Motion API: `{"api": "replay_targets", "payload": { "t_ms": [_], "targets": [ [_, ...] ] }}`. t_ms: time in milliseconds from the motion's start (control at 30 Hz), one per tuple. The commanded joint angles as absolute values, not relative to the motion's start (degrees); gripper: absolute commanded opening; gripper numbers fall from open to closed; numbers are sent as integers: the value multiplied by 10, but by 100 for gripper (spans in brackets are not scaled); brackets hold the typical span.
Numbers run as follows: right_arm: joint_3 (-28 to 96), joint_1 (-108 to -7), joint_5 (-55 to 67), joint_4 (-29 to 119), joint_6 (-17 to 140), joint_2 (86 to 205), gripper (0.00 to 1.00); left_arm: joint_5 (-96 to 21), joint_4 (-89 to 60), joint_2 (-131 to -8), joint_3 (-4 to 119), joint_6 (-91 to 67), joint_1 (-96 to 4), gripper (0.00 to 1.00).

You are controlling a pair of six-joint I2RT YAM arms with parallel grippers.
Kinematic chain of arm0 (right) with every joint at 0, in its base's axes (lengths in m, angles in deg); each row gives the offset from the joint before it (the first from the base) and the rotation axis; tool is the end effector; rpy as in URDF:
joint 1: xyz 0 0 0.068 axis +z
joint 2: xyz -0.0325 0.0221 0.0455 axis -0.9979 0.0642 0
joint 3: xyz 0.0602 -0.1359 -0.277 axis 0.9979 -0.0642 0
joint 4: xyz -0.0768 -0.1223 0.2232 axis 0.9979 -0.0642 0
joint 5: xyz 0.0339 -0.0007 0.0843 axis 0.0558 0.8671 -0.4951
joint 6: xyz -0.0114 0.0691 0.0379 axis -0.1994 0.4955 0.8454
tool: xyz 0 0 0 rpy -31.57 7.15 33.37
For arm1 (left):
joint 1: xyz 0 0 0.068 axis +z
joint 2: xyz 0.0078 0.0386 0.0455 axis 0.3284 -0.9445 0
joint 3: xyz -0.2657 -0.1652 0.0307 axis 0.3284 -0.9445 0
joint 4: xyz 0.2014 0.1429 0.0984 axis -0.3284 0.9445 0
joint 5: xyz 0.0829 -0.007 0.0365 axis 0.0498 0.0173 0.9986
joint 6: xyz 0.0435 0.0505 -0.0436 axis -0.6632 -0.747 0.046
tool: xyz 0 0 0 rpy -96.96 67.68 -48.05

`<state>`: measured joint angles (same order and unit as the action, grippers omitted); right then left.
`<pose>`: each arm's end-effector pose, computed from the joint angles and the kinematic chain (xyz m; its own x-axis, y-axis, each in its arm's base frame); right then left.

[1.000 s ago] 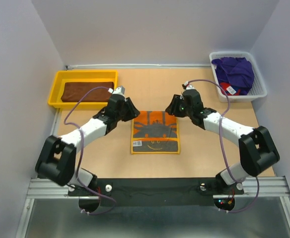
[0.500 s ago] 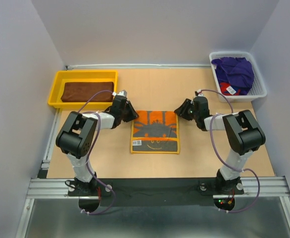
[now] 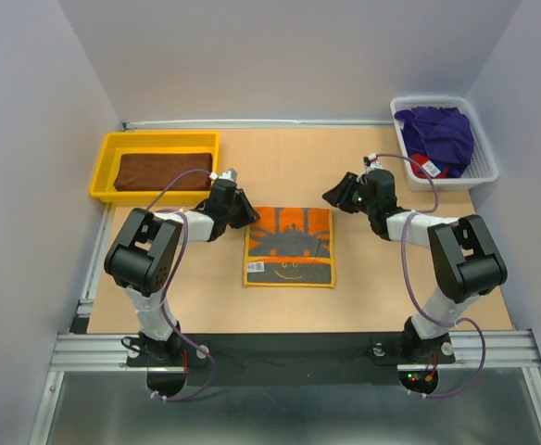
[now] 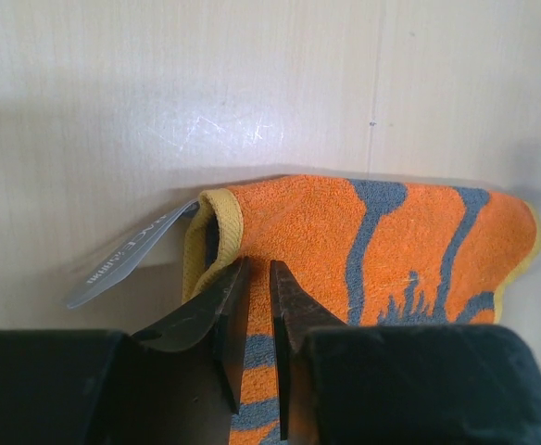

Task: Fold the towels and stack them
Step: Fold the towel

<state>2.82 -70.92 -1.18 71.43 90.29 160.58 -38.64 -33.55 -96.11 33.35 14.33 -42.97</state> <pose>0.3620 0.1175 0.1984 -0.6204 0.4167 -0.6645 -0.1374 0.7764 0.6151 0.3604 -0.1712 0.1723 -0.7078 -0.3512 -0.6129 0.1137 0.7997 -0.5896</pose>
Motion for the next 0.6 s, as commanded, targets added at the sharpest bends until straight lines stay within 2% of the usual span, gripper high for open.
{"api": "replay_targets", "payload": {
  "t_ms": [0,133,400,567],
  "targets": [
    [67,-701,-93,744,909,1614,41,-385,-338,-948,330,135,-430,27],
    [57,-695,-118,772,930,1654,41,-380,-331,-946,331,135,-430,27],
    [-3,-709,-70,813,922,1710,37,-368,-325,-946,324,141,-429,27],
    [-18,-730,-48,820,902,1689,37,-367,-320,-943,319,137,-427,27]
  ]
}}
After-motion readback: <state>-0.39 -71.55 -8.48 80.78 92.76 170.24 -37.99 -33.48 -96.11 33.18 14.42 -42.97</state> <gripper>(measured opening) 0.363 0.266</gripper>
